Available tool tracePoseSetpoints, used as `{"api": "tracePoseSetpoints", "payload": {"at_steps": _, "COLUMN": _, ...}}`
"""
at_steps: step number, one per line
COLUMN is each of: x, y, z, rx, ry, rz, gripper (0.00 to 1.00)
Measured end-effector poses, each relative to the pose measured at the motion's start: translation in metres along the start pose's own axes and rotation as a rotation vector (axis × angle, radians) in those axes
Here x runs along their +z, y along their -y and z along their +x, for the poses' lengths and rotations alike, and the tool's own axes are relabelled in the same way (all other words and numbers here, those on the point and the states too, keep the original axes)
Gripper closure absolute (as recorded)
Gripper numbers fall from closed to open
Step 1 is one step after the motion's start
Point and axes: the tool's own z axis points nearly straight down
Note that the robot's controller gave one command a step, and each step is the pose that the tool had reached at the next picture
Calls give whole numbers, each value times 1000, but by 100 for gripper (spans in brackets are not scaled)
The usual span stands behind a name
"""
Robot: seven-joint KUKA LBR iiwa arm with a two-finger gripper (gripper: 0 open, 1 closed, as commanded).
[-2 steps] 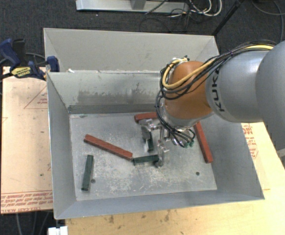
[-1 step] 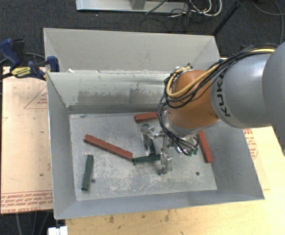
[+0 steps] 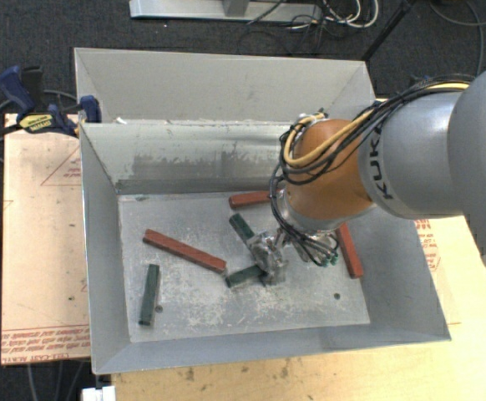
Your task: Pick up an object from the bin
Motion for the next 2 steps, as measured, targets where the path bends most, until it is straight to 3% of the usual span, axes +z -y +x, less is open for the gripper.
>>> {"api": "tracePoseSetpoints", "payload": {"at_steps": 1, "x": -153, "y": 3, "z": 5, "rx": -209, "ry": 6, "rz": 3, "gripper": 100}}
{"api": "tracePoseSetpoints", "payload": {"at_steps": 2, "x": -149, "y": 2, "z": 6, "rx": -208, "ry": -1, "rz": -1, "gripper": 0}}
